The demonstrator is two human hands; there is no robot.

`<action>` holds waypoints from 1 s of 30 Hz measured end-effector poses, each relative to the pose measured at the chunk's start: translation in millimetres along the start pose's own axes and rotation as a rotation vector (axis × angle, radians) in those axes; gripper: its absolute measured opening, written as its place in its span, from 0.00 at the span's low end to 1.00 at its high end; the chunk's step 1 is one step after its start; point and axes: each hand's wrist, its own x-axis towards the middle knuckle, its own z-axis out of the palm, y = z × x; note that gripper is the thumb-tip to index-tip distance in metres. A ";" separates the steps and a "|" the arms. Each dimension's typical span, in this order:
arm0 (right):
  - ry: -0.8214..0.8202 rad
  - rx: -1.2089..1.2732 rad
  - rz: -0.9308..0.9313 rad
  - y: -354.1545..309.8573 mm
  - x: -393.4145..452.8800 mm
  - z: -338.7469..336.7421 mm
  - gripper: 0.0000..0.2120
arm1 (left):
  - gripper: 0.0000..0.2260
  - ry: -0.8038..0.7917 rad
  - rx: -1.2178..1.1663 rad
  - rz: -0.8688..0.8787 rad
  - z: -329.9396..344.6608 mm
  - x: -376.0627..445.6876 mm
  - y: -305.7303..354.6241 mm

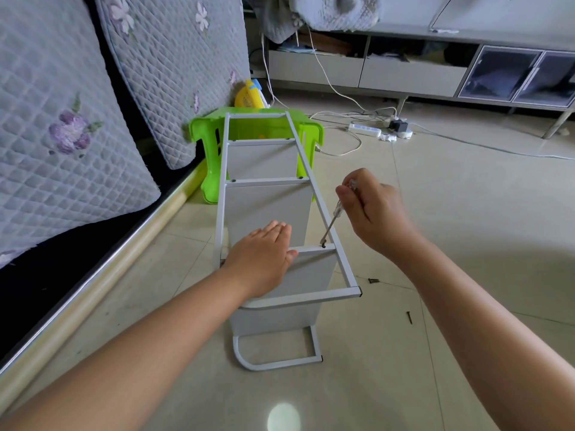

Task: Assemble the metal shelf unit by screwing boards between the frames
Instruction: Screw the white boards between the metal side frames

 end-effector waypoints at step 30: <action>-0.389 -0.368 0.133 -26.3 29.9 -29.9 0.08 | 0.25 -0.013 0.060 0.047 0.5 -1.8 -3.0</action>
